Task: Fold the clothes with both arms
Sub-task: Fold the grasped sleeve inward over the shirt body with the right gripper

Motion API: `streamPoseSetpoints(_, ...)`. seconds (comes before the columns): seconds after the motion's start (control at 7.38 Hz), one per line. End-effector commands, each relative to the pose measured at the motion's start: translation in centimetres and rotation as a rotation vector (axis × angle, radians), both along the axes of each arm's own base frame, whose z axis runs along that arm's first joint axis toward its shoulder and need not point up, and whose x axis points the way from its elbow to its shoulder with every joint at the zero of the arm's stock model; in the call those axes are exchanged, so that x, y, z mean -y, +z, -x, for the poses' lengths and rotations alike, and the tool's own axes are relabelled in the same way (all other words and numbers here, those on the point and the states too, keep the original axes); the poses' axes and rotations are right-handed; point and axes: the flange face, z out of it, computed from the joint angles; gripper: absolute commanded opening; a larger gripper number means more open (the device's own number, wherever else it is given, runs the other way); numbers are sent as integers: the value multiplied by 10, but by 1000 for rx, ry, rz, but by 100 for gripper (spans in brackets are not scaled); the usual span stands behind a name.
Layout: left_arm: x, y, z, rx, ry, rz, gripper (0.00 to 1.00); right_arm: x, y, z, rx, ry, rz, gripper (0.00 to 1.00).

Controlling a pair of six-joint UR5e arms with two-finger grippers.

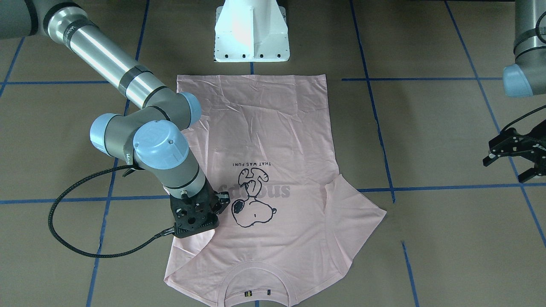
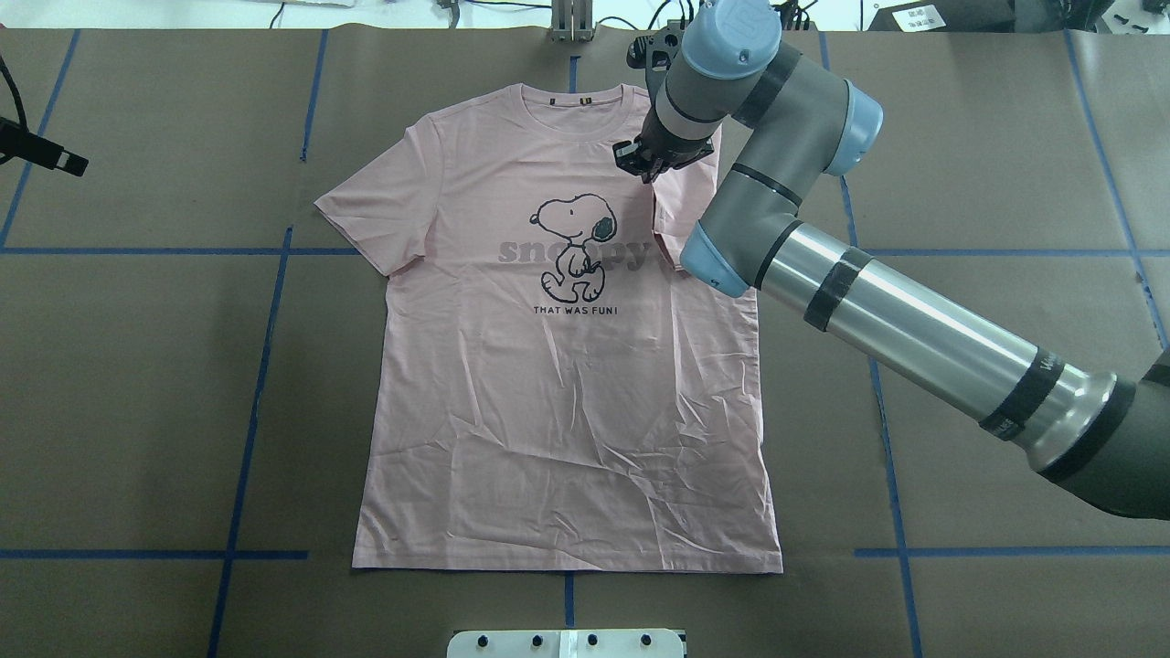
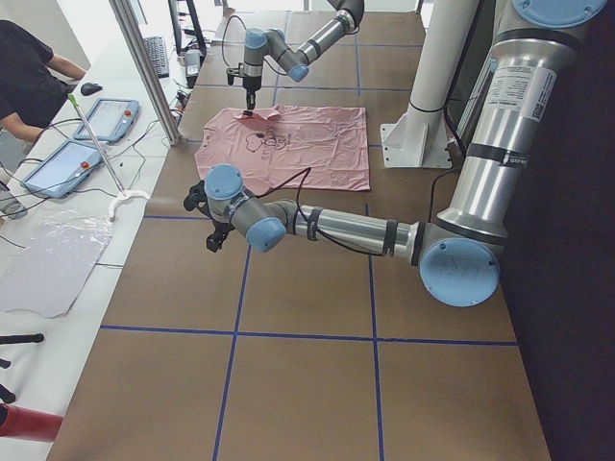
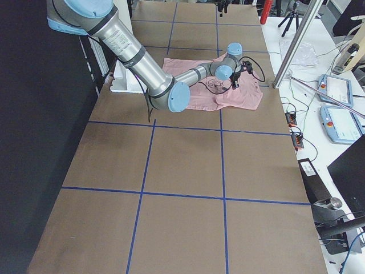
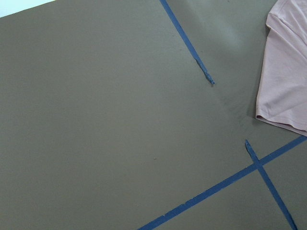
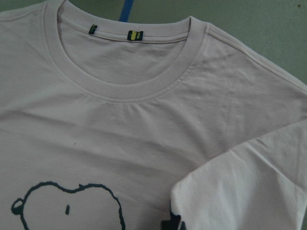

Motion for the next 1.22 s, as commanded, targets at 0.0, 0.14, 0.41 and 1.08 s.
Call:
streamPoseSetpoints(0.0,0,1,0,0,0,2,100,4,-6,2,-4,12,-9,0)
streamPoseSetpoints(0.14,1,2,-1,0,1,5,100,4,-5,2,-5,12,-8,81)
streamPoseSetpoints(0.41,2,4,-2,2,1,7,100,3,-8,3,1,10,-5,100)
streamPoseSetpoints(1.08,18,-73,-137,11,-224,165,100,-61,-24,-79,-52,59,272,100)
